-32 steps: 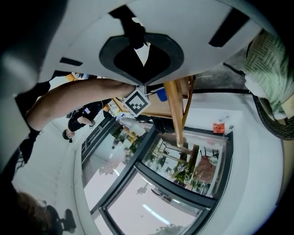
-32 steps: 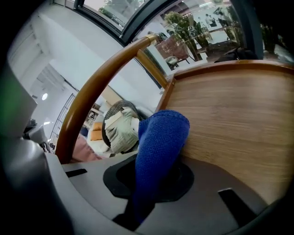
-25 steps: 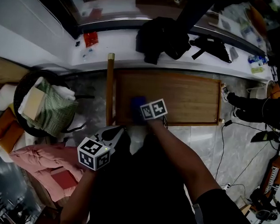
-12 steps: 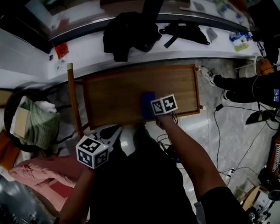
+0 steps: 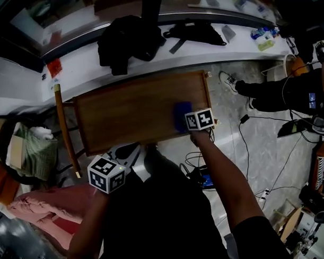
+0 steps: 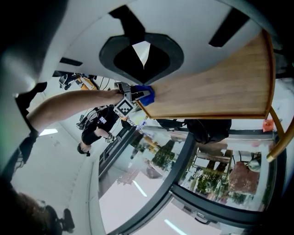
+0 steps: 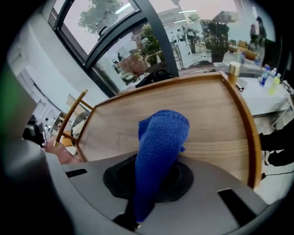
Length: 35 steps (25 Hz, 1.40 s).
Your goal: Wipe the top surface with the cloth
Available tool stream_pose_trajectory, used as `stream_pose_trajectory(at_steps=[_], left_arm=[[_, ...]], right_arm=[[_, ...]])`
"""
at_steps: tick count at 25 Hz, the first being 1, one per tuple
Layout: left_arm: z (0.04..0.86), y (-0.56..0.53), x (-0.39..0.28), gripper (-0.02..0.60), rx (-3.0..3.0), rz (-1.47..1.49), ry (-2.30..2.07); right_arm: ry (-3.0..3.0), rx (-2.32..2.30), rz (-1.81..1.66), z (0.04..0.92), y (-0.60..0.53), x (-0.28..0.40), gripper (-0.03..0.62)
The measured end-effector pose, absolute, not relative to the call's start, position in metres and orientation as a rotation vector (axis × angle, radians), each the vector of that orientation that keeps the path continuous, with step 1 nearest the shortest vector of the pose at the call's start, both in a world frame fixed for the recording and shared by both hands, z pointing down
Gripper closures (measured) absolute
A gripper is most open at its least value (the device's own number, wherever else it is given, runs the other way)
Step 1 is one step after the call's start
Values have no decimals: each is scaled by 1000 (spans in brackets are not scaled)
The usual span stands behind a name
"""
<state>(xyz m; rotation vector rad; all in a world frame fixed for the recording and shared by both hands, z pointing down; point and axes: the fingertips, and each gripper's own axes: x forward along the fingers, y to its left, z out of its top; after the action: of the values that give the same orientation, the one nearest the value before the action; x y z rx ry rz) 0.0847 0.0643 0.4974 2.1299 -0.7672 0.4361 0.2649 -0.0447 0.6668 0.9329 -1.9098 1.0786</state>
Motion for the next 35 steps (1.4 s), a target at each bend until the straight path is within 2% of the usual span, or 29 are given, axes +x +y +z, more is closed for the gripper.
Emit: stream_pose_trajectory(at_steps=[10,17,20,23,30,35], left_arm=[[491,63,99,572,2147,397,-785],[483,76,63,572,2140,370,-821],[476,82,27,572,2138,359,-858],[472,90,-26,572,2116,347,-912],[475,108,-131,572,2067,362,-987],[483,122,-171,572,2030,355,-1021]], right_arm=[[-1689,1174,938,661,-58,359,539],[-1551,1326,994,657,-60,393,539],[-1552,1378,1007,647,-59,382,539],[-1789,1320,1021,628,-59,296,539],[-2142,814,1229,616,3,10,539],[-2184,556,1256,627,48,-118,539]])
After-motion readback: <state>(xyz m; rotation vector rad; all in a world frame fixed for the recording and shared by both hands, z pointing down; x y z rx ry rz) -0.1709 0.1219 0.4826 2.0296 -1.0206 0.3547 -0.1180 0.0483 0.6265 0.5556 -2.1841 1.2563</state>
